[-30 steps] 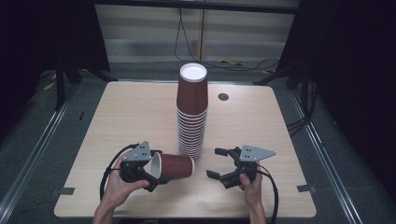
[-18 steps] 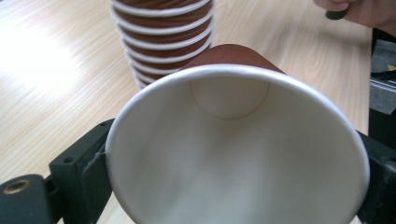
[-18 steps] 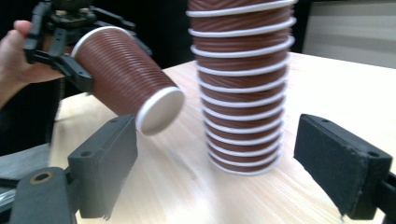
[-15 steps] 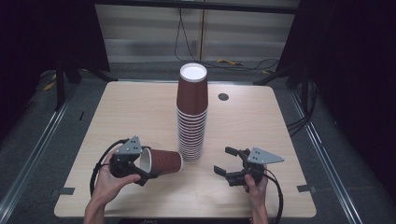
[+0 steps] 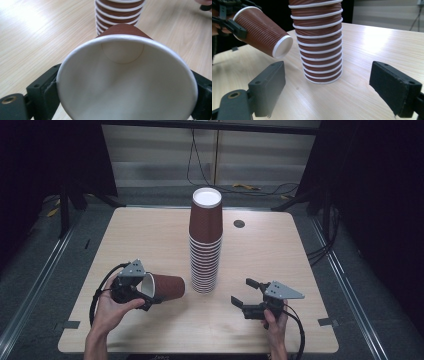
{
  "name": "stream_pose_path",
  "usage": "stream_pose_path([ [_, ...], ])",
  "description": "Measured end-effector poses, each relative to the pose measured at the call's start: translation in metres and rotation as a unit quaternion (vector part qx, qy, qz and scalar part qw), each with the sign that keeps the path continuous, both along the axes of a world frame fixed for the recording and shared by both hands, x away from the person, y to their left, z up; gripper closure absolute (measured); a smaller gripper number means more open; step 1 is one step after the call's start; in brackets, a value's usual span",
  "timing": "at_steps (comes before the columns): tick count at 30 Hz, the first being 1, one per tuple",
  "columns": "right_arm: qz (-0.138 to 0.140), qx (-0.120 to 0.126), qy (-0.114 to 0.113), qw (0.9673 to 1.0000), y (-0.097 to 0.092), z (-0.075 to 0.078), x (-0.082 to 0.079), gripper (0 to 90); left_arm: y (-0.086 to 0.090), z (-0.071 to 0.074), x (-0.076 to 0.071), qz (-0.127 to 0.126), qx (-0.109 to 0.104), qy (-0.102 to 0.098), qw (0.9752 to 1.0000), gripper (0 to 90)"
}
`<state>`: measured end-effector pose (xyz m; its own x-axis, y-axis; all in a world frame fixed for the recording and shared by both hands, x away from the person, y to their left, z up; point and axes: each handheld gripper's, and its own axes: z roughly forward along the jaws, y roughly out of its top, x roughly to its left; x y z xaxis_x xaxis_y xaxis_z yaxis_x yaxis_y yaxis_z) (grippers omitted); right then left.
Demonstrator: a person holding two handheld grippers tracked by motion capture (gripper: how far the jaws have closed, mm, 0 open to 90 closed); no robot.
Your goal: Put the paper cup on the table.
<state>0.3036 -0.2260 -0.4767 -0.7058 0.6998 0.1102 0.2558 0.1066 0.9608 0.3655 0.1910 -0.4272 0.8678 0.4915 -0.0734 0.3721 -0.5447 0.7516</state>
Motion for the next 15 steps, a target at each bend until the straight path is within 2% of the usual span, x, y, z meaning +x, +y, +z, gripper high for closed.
stream_pose_path([
  [4,-0.023,0.005,-0.011,0.9997,-0.002,-0.003,-0.002,12.9,0.006,0.003,0.008,0.015,0.027,0.006,0.9995,7.0],
  [5,-0.028,0.006,-0.01,0.9995,-0.002,-0.004,-0.002,12.9,0.007,0.004,0.009,0.02,0.03,0.002,0.9993,7.0],
  [7,-0.041,0.01,-0.006,0.9991,-0.004,-0.007,-0.003,13.0,0.011,0.006,0.013,0.03,0.023,0.004,0.9993,7.0],
  [9,-0.052,0.017,-0.007,0.9985,-0.005,-0.006,-0.005,12.9,0.01,0.006,0.019,0.032,0.034,0.012,0.9988,7.0],
  [11,-0.07,0.007,-0.018,0.9973,-0.005,-0.005,-0.005,12.9,0.01,0.006,0.025,0.039,0.044,0.014,0.9982,7.0],
  [13,-0.087,-0.005,-0.017,0.996,-0.006,-0.007,-0.004,13.1,0.01,0.006,0.028,0.038,0.046,0.022,0.998,7.0],
  [15,-0.104,-0.017,-0.02,0.9943,-0.005,-0.008,-0.004,13.0,0.012,0.008,0.033,0.042,0.056,0.021,0.9973,7.0],
])
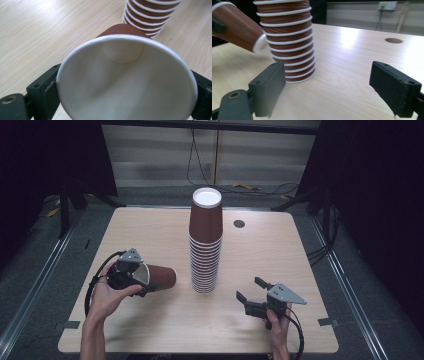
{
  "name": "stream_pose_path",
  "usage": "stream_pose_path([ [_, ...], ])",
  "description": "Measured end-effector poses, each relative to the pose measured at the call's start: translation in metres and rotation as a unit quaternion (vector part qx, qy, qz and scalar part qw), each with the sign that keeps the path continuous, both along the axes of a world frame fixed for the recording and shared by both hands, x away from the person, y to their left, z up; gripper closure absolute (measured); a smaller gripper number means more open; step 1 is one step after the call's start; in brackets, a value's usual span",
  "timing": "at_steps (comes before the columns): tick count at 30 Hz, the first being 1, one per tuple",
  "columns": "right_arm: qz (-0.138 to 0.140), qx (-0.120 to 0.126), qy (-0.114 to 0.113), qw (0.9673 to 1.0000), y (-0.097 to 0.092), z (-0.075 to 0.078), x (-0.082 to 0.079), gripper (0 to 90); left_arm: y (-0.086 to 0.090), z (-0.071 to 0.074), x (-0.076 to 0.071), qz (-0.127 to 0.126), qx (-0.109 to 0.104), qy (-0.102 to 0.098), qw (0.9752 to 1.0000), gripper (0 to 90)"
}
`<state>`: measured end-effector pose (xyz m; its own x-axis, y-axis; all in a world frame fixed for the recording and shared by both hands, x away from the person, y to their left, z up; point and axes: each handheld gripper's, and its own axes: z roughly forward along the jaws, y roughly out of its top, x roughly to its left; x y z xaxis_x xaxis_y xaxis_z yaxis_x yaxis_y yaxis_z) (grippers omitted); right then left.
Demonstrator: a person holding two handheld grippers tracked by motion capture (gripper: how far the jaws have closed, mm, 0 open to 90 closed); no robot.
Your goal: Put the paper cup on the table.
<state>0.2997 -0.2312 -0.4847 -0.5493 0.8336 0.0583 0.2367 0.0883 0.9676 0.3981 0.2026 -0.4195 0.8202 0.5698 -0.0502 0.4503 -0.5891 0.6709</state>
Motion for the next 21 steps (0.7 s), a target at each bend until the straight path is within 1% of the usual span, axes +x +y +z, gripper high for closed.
stream_pose_path([
  [2,-0.017,-0.012,-0.005,0.9998,0.0,0.0,-0.002,13.1,-0.001,0.002,0.004,0.005,0.008,0.008,0.9999,7.0],
  [3,-0.018,-0.011,-0.007,0.9998,0.0,-0.002,-0.002,13.0,-0.002,0.002,0.006,0.002,0.021,0.011,0.9997,7.0],
  [4,-0.024,-0.017,-0.004,0.9996,-0.001,-0.003,-0.003,13.0,-0.004,0.002,0.007,-0.001,0.027,0.016,0.9995,7.0],
  [5,-0.035,-0.022,-0.004,0.9991,-0.002,-0.005,-0.002,13.3,-0.003,0.002,0.01,0.001,0.025,0.018,0.9995,7.0],
  [6,-0.041,-0.023,-0.001,0.9989,-0.003,-0.007,-0.003,13.2,-0.003,0.002,0.012,0.004,0.033,0.02,0.9993,7.0],
  [7,-0.039,-0.014,-0.001,0.9991,-0.004,-0.009,-0.003,13.1,-0.004,0.003,0.012,0.011,0.047,0.015,0.9987,7.0],
  [8,-0.043,-0.012,-0.002,0.999,-0.006,-0.01,-0.004,13.1,-0.004,0.005,0.012,0.016,0.058,0.013,0.9981,7.0],
  [10,-0.05,-0.01,-0.003,0.9987,-0.007,-0.013,-0.006,13.1,-0.005,0.01,0.015,0.008,0.063,0.019,0.9978,7.0],
  [13,-0.059,-0.01,-0.011,0.9982,-0.007,-0.013,-0.007,12.8,-0.008,0.015,0.021,0.01,0.079,0.025,0.9965,6.9],
  [14,-0.059,-0.005,-0.015,0.9982,-0.007,-0.013,-0.008,12.8,-0.009,0.015,0.022,0.01,0.081,0.03,0.9963,6.9],
  [16,-0.062,-0.003,-0.026,0.9977,-0.008,-0.014,-0.009,12.8,-0.012,0.013,0.026,0.009,0.102,0.044,0.9937,6.7],
  [17,-0.064,-0.003,-0.031,0.9974,-0.009,-0.014,-0.011,12.7,-0.014,0.012,0.027,0.008,0.115,0.047,0.9922,6.6],
  [18,-0.067,0.0,-0.038,0.9971,-0.008,-0.015,-0.012,12.7,-0.014,0.01,0.028,0.007,0.12,0.052,0.9914,6.6],
  [19,-0.068,0.002,-0.043,0.9968,-0.008,-0.015,-0.013,12.8,-0.014,0.008,0.031,0.008,0.115,0.058,0.9916,6.6],
  [20,-0.072,0.001,-0.044,0.9965,-0.008,-0.015,-0.014,12.6,-0.014,0.006,0.032,0.011,0.117,0.063,0.9911,6.5],
  [21,-0.071,0.002,-0.047,0.9963,-0.009,-0.015,-0.014,12.7,-0.015,0.005,0.034,0.016,0.125,0.063,0.99,6.5],
])
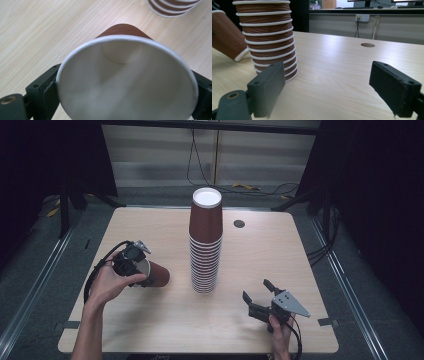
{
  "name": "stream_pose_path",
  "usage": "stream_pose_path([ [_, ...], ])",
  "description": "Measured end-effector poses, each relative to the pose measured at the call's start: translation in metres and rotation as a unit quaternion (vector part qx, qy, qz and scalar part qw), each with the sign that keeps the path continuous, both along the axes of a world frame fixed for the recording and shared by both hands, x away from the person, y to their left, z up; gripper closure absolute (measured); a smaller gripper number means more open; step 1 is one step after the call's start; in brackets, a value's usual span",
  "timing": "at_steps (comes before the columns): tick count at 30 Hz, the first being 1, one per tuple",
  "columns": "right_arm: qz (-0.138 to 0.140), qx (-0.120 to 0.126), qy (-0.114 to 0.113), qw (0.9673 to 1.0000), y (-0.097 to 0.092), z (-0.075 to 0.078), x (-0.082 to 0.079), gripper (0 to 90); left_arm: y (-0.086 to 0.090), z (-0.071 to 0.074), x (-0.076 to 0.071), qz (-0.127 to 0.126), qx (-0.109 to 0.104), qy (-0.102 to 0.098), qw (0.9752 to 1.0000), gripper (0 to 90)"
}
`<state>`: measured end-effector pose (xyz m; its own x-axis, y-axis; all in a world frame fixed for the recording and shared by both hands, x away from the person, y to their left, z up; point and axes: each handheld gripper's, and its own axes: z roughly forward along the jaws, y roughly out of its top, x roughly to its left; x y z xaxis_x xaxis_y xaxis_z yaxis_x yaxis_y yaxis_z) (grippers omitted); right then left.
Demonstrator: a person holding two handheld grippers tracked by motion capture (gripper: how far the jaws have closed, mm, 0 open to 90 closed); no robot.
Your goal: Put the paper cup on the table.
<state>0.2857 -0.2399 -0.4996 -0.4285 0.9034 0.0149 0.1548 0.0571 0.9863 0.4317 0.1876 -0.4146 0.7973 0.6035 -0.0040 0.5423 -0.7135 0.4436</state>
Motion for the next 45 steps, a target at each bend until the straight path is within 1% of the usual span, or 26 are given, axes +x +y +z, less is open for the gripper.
stream_pose_path([
  [3,-0.006,0.001,-0.006,1.0,0.001,0.0,-0.001,12.7,0.0,-0.001,0.004,0.0,0.0,0.01,1.0,6.0],
  [4,-0.006,0.001,-0.005,1.0,0.001,0.0,-0.001,12.8,0.0,-0.001,0.006,0.002,-0.002,0.018,0.9998,5.8],
  [6,-0.006,-0.001,-0.007,1.0,0.001,0.0,-0.001,12.9,0.0,0.001,0.012,0.0,0.008,0.034,0.9994,5.8],
  [7,-0.008,-0.003,-0.007,0.9999,0.001,0.0,-0.001,12.9,-0.001,0.002,0.014,0.007,0.014,0.033,0.9993,5.7],
  [9,-0.009,-0.003,-0.008,0.9999,0.001,0.0,-0.002,12.9,-0.003,0.004,0.018,0.011,0.026,0.043,0.9987,5.6],
  [11,-0.007,0.0,-0.009,0.9999,0.001,0.0,-0.002,13.0,-0.007,0.005,0.021,0.007,0.036,0.054,0.9979,5.2],
  [12,-0.008,-0.002,-0.009,0.9999,0.001,0.0,-0.002,13.0,-0.008,0.006,0.022,0.006,0.038,0.055,0.9978,5.1],
  [14,-0.008,-0.003,-0.01,0.9999,0.001,0.0,-0.002,13.1,-0.011,0.005,0.025,0.012,0.034,0.053,0.9979,4.7],
  [16,-0.008,-0.001,-0.01,0.9999,0.001,0.0,-0.002,13.1,-0.014,0.004,0.028,0.012,0.036,0.048,0.9981,4.2],
  [17,-0.008,-0.001,-0.01,0.9999,0.001,0.0,-0.003,13.1,-0.016,0.003,0.029,0.011,0.035,0.051,0.998,4.1],
  [18,-0.008,-0.001,-0.01,0.9999,0.001,0.0,-0.002,13.1,-0.018,0.003,0.03,0.01,0.039,0.052,0.9979,4.1],
  [21,-0.009,-0.001,-0.01,0.9999,0.001,0.0,-0.002,13.1,-0.022,0.009,0.03,0.007,0.051,0.049,0.9975,4.2],
  [23,-0.007,0.0,-0.01,0.9999,0.001,0.0,-0.002,13.1,-0.023,0.015,0.029,0.007,0.041,0.037,0.9984,4.1],
  [24,-0.008,0.0,-0.01,0.9999,0.001,0.0,-0.002,13.1,-0.023,0.018,0.029,0.005,0.036,0.039,0.9986,4.1],
  [26,-0.008,0.0,-0.01,0.9999,0.001,0.0,-0.002,13.1,-0.025,0.02,0.029,0.008,0.04,0.035,0.9986,4.2],
  [29,-0.008,0.0,-0.01,0.9999,0.001,0.0,-0.003,13.1,-0.026,0.016,0.031,0.013,0.052,0.033,0.998,4.0],
  [31,-0.009,0.001,-0.011,0.9999,0.0,0.0,-0.002,13.1,-0.028,0.01,0.032,0.013,0.06,0.038,0.9974,4.1],
  [32,-0.009,0.001,-0.01,0.9999,0.0,0.0,-0.002,13.1,-0.029,0.008,0.033,0.008,0.061,0.04,0.9973,3.6],
  [33,-0.008,0.001,-0.009,0.9999,0.0,0.0,-0.002,13.1,-0.03,0.006,0.034,0.011,0.061,0.041,0.9972,3.5],
  [34,-0.008,0.001,-0.009,0.9999,0.0,0.0,-0.002,13.1,-0.03,0.004,0.035,0.016,0.056,0.036,0.9976,3.6],
  [36,-0.011,0.0,-0.009,0.9999,0.0,0.0,-0.003,13.2,-0.031,0.003,0.036,0.019,0.051,0.033,0.998,3.3],
  [39,-0.009,0.001,-0.009,0.9999,0.0,0.0,-0.002,13.2,-0.031,0.0,0.036,0.015,0.046,0.026,0.9985,3.4],
  [40,-0.01,0.002,-0.008,0.9999,0.0,0.0,-0.002,13.1,-0.031,-0.001,0.036,0.018,0.042,0.024,0.9987,3.5],
  [41,-0.01,0.001,-0.008,0.9999,0.0,0.0,-0.002,13.1,-0.031,-0.002,0.035,0.021,0.036,0.018,0.999,3.5],
  [42,-0.01,0.002,-0.008,0.9999,0.0,0.0,-0.002,13.2,-0.031,-0.004,0.035,0.026,0.025,0.013,0.9993,3.6],
  [45,-0.01,0.002,-0.008,0.9999,0.0,0.0,-0.002,13.1,-0.03,-0.009,0.034,0.027,0.008,-0.006,0.9996,3.6],
])
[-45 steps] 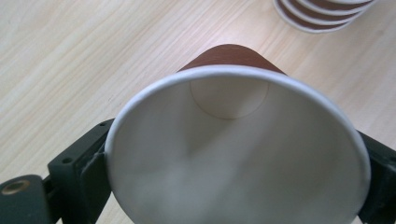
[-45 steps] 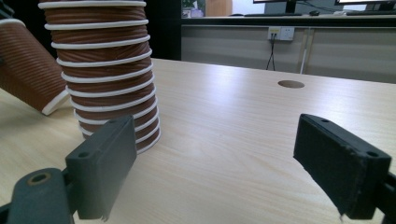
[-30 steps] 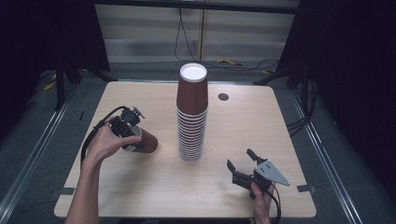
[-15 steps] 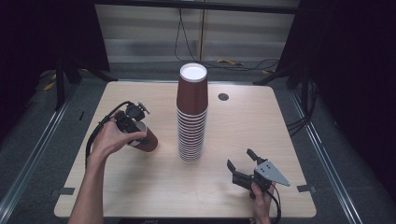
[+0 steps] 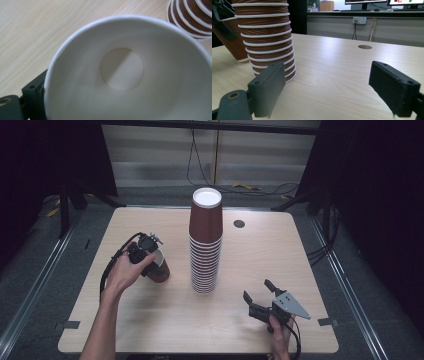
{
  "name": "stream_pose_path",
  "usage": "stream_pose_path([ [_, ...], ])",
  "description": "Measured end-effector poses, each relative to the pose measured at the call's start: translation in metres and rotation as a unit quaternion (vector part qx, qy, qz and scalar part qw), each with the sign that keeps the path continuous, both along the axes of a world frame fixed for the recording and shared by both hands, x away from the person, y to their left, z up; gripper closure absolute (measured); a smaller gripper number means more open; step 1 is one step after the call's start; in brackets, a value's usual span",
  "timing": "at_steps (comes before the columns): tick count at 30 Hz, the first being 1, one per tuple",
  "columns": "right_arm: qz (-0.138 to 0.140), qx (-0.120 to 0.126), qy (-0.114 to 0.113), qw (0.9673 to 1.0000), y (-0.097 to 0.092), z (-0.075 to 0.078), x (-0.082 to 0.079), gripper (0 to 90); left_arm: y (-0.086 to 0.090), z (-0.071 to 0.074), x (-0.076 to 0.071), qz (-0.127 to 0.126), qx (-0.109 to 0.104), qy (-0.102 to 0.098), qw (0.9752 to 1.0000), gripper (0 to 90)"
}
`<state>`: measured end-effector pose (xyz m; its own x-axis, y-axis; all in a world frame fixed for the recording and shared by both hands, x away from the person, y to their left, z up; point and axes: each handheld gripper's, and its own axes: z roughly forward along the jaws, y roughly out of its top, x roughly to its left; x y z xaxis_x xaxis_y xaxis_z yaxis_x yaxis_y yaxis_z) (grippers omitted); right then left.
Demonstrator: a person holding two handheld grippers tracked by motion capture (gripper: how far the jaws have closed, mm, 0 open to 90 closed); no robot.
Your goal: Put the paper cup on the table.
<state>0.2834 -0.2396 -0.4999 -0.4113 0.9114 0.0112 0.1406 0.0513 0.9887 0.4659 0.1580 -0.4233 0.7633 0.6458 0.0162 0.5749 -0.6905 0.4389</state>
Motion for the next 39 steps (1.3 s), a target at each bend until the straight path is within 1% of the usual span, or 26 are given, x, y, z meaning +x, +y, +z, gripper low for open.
stream_pose_path([
  [2,0.0,0.0,-0.001,1.0,0.0,0.0,0.0,13.1,0.001,-0.003,-0.001,-0.001,-0.011,-0.009,0.9999,3.7],
  [3,0.0,0.0,-0.001,1.0,0.0,0.0,0.0,13.1,0.001,-0.003,-0.001,-0.001,-0.011,-0.009,0.9999,3.7],
  [5,0.001,0.002,0.0,1.0,0.0,0.0,0.0,13.1,0.003,-0.006,-0.003,0.0,-0.027,-0.027,0.9993,3.5],
  [6,0.002,0.002,0.0,1.0,0.0,0.0,0.0,13.2,0.003,-0.01,-0.005,-0.001,-0.035,-0.044,0.9984,3.3],
  [8,0.001,0.002,0.0,1.0,0.0,0.0,0.0,13.1,0.004,-0.014,-0.007,0.007,-0.045,-0.061,0.9971,3.0],
  [11,0.0,0.002,-0.001,1.0,0.0,0.0,0.0,13.2,0.004,-0.02,-0.013,0.012,-0.059,-0.094,0.9937,4.6],
  [12,0.001,0.002,0.0,1.0,0.0,0.0,0.0,13.1,0.004,-0.023,-0.014,0.015,-0.064,-0.103,0.9926,4.7],
  [14,0.001,0.002,0.0,1.0,0.0,0.0,0.001,13.1,0.005,-0.025,-0.016,0.014,-0.066,-0.111,0.9916,3.7],
  [15,0.001,0.002,-0.001,1.0,0.0,0.0,0.0,13.2,0.006,-0.026,-0.017,0.015,-0.067,-0.11,0.9915,4.0],
  [17,0.0,0.002,0.0,1.0,0.0,0.0,0.0,13.1,0.009,-0.028,-0.019,0.024,-0.08,-0.113,0.9901,7.5],
  [19,0.002,0.004,0.0,1.0,-0.001,0.0,0.001,13.1,0.012,-0.031,-0.021,0.025,-0.087,-0.113,0.9894,8.7],
  [20,0.002,0.003,0.0,1.0,-0.001,0.0,0.001,13.2,0.014,-0.033,-0.021,0.026,-0.094,-0.111,0.9889,9.3],
  [21,0.001,0.003,0.001,1.0,-0.001,0.0,0.001,13.2,0.015,-0.034,-0.022,0.027,-0.094,-0.109,0.9892,9.1],
  [22,0.0,0.002,0.0,1.0,0.0,0.0,0.0,13.2,0.016,-0.036,-0.022,0.031,-0.101,-0.102,0.9891,9.2],
  [23,0.0,0.002,0.0,1.0,0.0,0.0,0.0,13.1,0.019,-0.037,-0.022,0.03,-0.109,-0.096,0.9889,10.5],
  [24,0.0,0.002,0.0,1.0,0.0,0.0,0.0,13.1,0.019,-0.037,-0.022,0.03,-0.109,-0.096,0.9889,13.1],
  [25,0.001,0.003,-0.001,1.0,-0.001,0.0,0.0,13.2,0.021,-0.039,-0.023,0.03,-0.128,-0.09,0.9873,13.1],
  [26,0.001,0.003,0.0,1.0,-0.001,0.0,0.0,13.1,0.023,-0.039,-0.024,0.031,-0.128,-0.091,0.987,12.8],
  [27,0.001,0.003,0.001,1.0,-0.001,0.0,0.001,13.1,0.025,-0.043,-0.027,0.044,-0.13,-0.099,0.9856,13.0],
  [29,0.001,0.002,0.001,1.0,-0.001,0.0,0.001,13.1,0.029,-0.049,-0.03,0.049,-0.141,-0.103,0.9833,14.0],
  [32,0.001,0.004,-0.001,1.0,-0.001,0.0,0.0,13.1,0.032,-0.054,-0.034,0.06,-0.148,-0.103,0.9818,15.4],
  [35,0.0,0.005,0.0,1.0,-0.001,0.0,0.0,13.1,0.034,-0.056,-0.038,0.064,-0.142,-0.104,0.9823,15.8],
  [36,0.001,0.005,0.001,1.0,-0.001,0.0,0.0,13.1,0.036,-0.058,-0.04,0.07,-0.153,-0.106,0.98,15.8],
  [37,0.002,0.006,0.0,1.0,-0.001,0.0,0.0,13.1,0.037,-0.06,-0.042,0.072,-0.157,-0.105,0.9794,15.8],
  [38,0.001,0.004,-0.001,1.0,-0.001,0.0,0.0,13.1,0.038,-0.062,-0.044,0.074,-0.161,-0.11,0.978,15.8],
  [39,0.001,0.003,-0.002,1.0,-0.001,0.0,0.0,13.1,0.038,-0.062,-0.046,0.076,-0.161,-0.108,0.9781,15.8],
])
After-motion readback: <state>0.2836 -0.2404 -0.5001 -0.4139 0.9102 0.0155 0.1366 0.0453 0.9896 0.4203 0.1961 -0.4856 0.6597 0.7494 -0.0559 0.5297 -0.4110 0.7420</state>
